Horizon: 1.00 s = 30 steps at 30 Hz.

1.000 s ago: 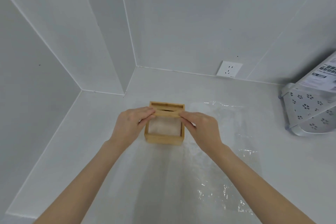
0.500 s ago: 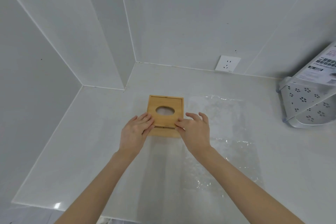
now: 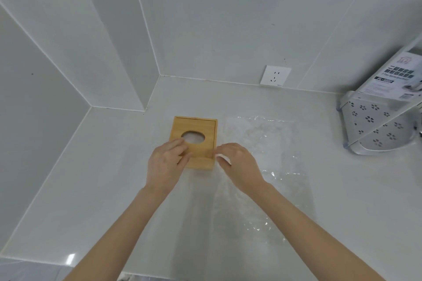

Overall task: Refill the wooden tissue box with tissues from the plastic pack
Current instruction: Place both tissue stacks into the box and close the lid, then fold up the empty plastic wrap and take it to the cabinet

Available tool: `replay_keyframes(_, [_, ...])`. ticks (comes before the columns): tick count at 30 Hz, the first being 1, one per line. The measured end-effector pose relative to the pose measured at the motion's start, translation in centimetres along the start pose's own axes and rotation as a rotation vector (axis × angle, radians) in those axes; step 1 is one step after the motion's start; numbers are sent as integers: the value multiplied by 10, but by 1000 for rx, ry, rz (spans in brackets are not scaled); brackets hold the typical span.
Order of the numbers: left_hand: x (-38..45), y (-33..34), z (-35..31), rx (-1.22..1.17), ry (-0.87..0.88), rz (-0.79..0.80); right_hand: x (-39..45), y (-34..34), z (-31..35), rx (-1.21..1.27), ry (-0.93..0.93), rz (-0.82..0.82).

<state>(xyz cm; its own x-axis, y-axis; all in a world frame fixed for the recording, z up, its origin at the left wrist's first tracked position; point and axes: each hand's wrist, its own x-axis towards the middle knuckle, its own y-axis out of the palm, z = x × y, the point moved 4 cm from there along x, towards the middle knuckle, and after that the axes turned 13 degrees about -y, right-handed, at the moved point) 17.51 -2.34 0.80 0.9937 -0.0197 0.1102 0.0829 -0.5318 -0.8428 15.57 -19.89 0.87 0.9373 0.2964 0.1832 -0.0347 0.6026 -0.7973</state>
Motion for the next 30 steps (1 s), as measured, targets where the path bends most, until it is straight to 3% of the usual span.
replay_keyframes(3, [-6, 5, -43, -118, -8, 32, -19, -29, -37, 79, 171, -49])
replay_keyframes(6, [-11, 33, -78, -164, -44, 217, -45, -59, -85, 80, 370, -109])
replay_keyframes(9, [-17, 84, -93, -78, -141, 469, -78, -78, -132, 7, 592, -127])
replay_keyframes(12, [-24, 123, -88, 86, -199, 597, -106, -78, -165, 29, 814, -104])
replay_keyframes(16, [-26, 146, -78, 168, -274, 551, -120, -70, -181, 85, 954, -67])
replay_keyframes(21, [-36, 155, -83, 161, -382, 464, -124, -61, -185, 291, 997, -230])
replay_keyframes(30, [-23, 148, -81, -235, -444, 393, -134, -69, -192, 660, 995, -398])
